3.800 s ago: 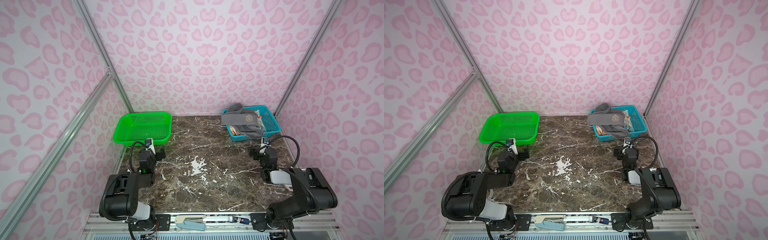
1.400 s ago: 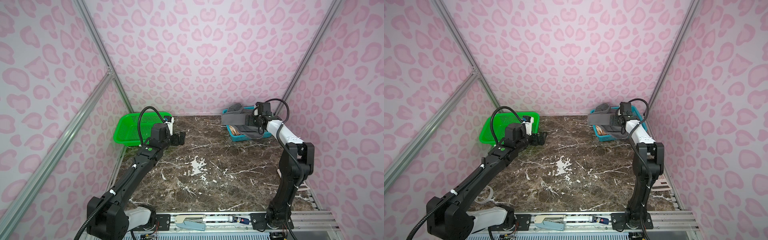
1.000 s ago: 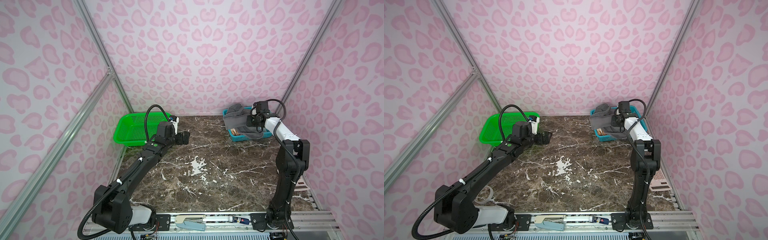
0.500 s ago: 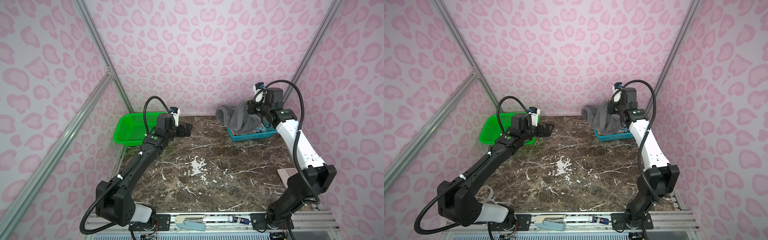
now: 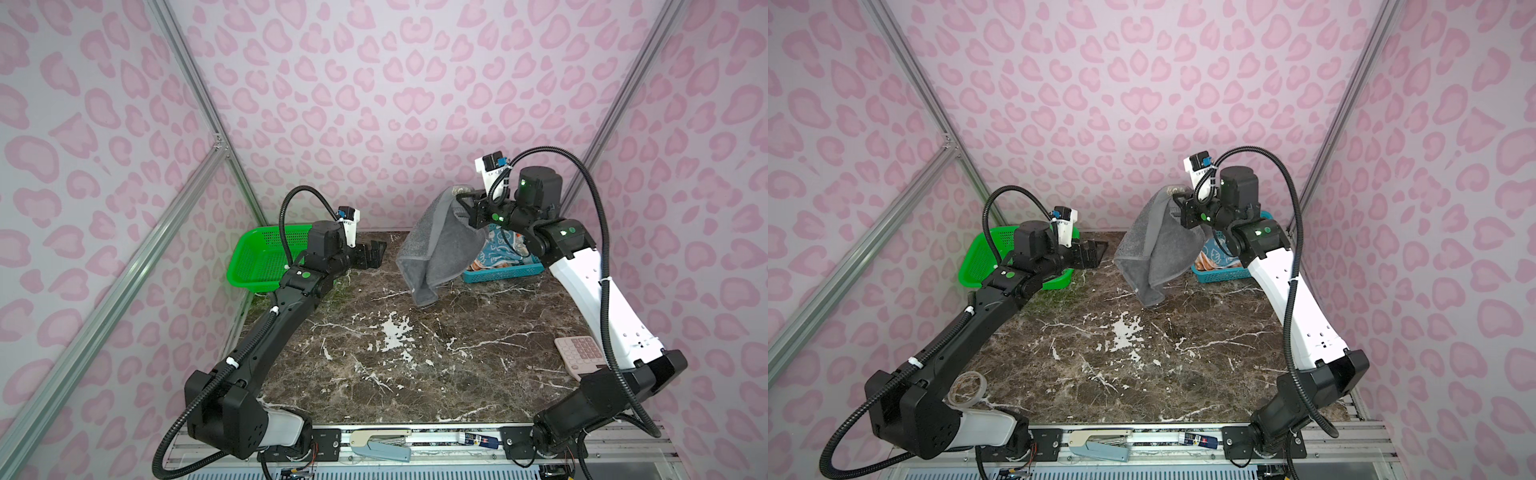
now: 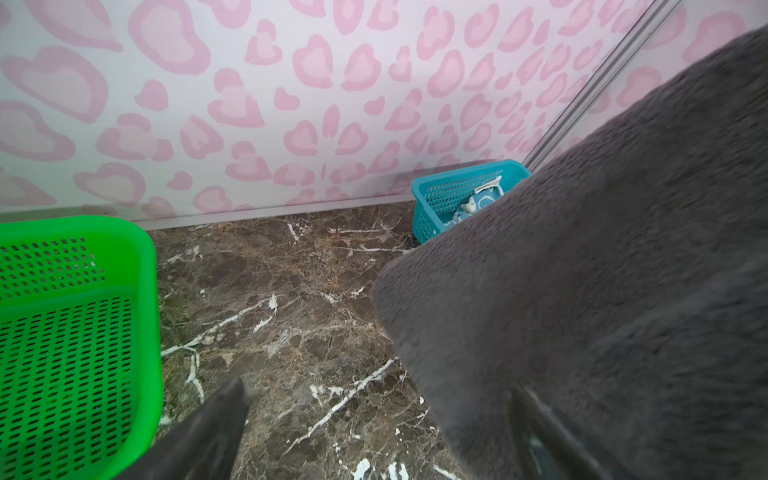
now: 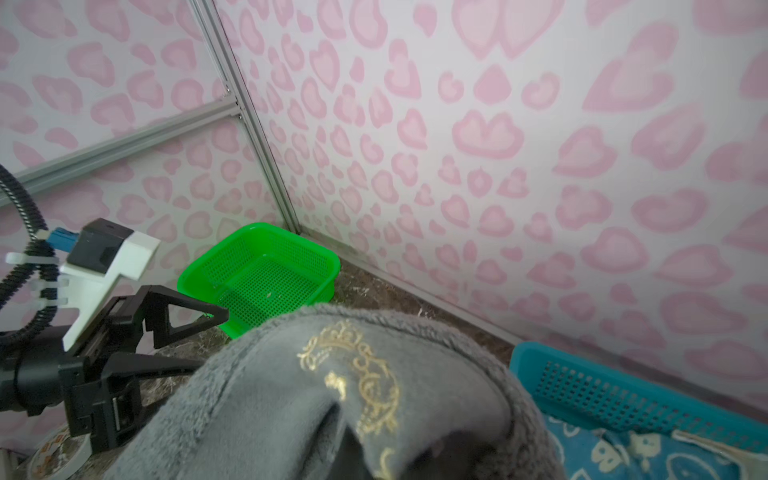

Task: Fold and stack the towels
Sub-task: 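Lift the grey towel out with the right gripper while the left gripper moves toward it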

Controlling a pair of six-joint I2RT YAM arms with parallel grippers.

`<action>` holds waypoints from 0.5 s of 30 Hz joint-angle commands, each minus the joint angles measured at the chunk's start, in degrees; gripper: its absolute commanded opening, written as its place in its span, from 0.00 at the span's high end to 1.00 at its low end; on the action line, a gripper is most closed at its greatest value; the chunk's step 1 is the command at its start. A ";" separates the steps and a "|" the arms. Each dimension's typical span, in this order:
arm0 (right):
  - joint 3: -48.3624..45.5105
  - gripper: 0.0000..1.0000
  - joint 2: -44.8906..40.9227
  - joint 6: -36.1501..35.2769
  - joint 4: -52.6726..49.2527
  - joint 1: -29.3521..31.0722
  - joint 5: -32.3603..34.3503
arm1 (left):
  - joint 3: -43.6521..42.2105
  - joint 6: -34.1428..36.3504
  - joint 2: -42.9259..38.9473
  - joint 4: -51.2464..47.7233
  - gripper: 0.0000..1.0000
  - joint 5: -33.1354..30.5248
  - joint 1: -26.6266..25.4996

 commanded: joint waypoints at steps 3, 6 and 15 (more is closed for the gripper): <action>-9.13 1.00 3.58 8.45 8.94 0.93 -3.45 | -2.84 -1.27 0.81 -1.28 0.01 -0.30 0.07; -11.98 1.00 7.87 11.47 10.45 1.14 -2.62 | -4.27 -2.20 2.23 -1.39 0.01 -0.26 0.06; -5.46 1.00 25.59 16.02 7.99 0.94 8.16 | -5.61 -4.86 7.66 -2.45 0.00 1.93 -0.05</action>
